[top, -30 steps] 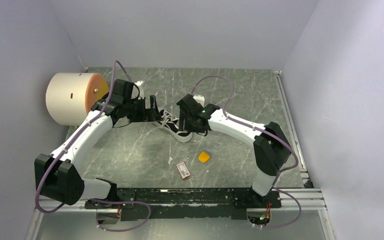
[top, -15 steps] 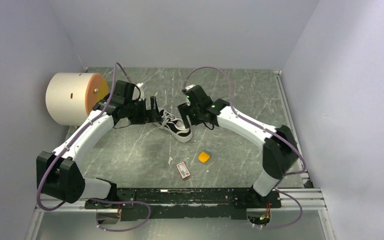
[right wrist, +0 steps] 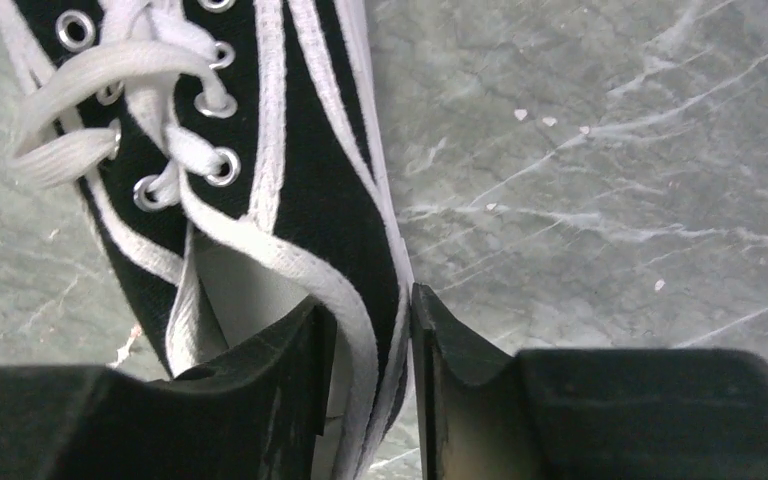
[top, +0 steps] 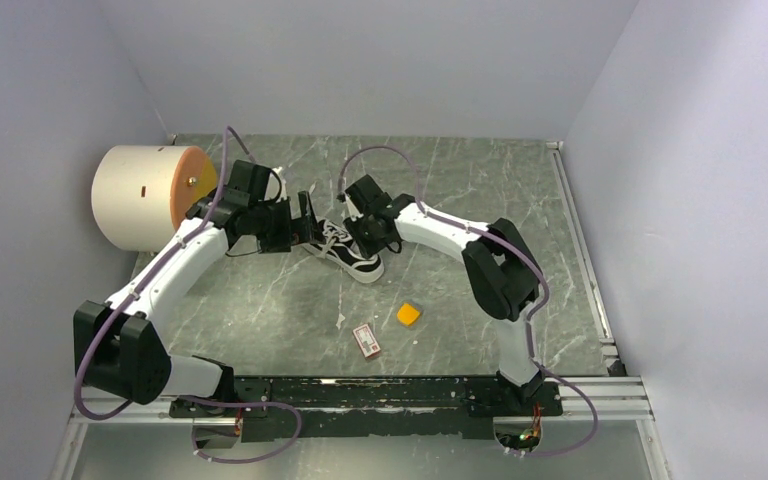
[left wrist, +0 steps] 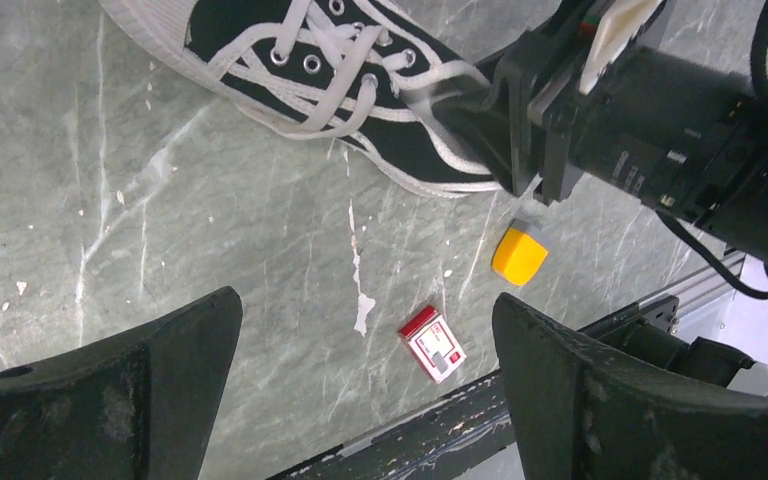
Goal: Tie the shoes
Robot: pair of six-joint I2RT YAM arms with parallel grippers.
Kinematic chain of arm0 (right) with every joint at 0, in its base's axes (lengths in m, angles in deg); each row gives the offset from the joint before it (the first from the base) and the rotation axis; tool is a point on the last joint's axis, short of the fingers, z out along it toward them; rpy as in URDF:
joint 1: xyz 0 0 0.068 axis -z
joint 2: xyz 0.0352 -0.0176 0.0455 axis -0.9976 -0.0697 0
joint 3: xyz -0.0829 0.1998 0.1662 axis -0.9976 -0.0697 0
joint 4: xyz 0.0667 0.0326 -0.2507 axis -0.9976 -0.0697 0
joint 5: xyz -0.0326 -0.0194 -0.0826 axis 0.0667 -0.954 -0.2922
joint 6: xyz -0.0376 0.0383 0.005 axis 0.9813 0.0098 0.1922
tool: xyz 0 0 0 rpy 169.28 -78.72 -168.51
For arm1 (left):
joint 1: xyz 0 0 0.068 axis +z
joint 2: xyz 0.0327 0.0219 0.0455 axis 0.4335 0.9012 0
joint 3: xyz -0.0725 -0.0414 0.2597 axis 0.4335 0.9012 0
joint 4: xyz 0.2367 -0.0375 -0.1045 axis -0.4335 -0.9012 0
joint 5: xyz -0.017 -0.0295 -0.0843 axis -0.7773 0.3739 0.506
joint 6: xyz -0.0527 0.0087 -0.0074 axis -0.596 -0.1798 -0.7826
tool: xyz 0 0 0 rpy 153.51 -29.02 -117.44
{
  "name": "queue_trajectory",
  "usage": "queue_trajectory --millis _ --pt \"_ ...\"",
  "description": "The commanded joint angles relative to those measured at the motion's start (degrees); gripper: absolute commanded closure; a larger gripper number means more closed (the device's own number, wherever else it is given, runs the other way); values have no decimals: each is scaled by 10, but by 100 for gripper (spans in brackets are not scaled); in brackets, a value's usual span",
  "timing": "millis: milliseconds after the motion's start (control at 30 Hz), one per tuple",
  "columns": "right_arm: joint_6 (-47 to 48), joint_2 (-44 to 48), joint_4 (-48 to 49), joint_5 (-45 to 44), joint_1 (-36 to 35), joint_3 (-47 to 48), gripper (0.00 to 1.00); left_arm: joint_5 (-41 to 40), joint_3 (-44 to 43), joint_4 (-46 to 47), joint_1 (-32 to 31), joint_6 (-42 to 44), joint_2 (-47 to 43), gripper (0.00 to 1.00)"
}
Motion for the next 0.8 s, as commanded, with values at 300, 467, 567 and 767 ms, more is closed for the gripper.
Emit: queue_trajectory --millis 300,467,567,767 --pt "-13 45 -39 -136 -64 37 100 -83 -72 -70 1 72 -99 0" --pt "-78 59 -106 -174 -142 115 100 -170 -124 -115 2 85 -153 0" --pt "-136 68 -124 -205 -178 146 100 -210 -140 -129 2 84 -180 0" --pt "-298 108 -119 -298 -177 78 100 -223 -122 -110 2 66 -215 0"
